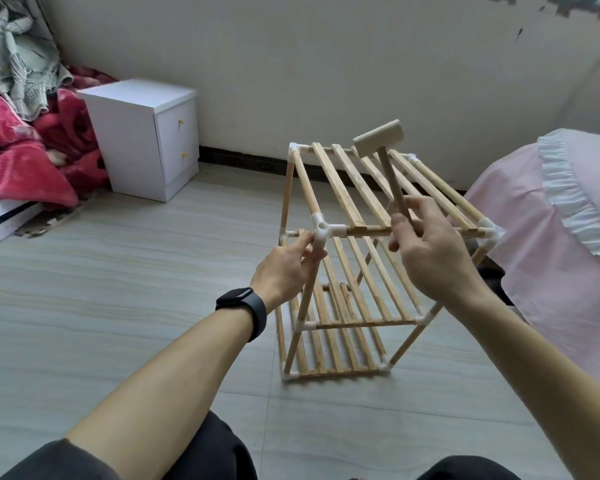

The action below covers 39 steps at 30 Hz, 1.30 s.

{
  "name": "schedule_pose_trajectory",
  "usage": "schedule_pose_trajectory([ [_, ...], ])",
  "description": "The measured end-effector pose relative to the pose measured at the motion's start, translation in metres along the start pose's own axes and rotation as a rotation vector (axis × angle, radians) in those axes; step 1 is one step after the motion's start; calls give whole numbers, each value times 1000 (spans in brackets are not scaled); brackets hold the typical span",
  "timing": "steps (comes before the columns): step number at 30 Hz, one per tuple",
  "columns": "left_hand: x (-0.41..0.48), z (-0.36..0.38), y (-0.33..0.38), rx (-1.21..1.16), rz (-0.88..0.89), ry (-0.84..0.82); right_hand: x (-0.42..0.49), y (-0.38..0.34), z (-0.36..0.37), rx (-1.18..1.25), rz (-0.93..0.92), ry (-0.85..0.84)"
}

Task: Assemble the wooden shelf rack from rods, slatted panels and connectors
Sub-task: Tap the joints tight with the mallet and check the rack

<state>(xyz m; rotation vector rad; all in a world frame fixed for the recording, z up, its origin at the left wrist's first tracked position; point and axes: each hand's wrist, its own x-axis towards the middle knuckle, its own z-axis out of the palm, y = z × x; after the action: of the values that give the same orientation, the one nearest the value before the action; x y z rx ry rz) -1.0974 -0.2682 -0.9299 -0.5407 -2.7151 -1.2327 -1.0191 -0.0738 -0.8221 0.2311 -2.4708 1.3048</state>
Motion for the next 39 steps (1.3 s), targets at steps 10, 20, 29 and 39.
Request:
schedule_pose_trajectory([
  [10,0,1,-2,-8,2,-2,26,-26,-8,734,186,-325],
  [20,1,3,-5,-10,-2,2,73,-46,30,-27,-83,250],
  [29,3,6,-10,-39,0,0,106,-78,61,758,18,343],
  [39,6,7,-13,-40,8,-9,109,-65,87,708,-54,328],
])
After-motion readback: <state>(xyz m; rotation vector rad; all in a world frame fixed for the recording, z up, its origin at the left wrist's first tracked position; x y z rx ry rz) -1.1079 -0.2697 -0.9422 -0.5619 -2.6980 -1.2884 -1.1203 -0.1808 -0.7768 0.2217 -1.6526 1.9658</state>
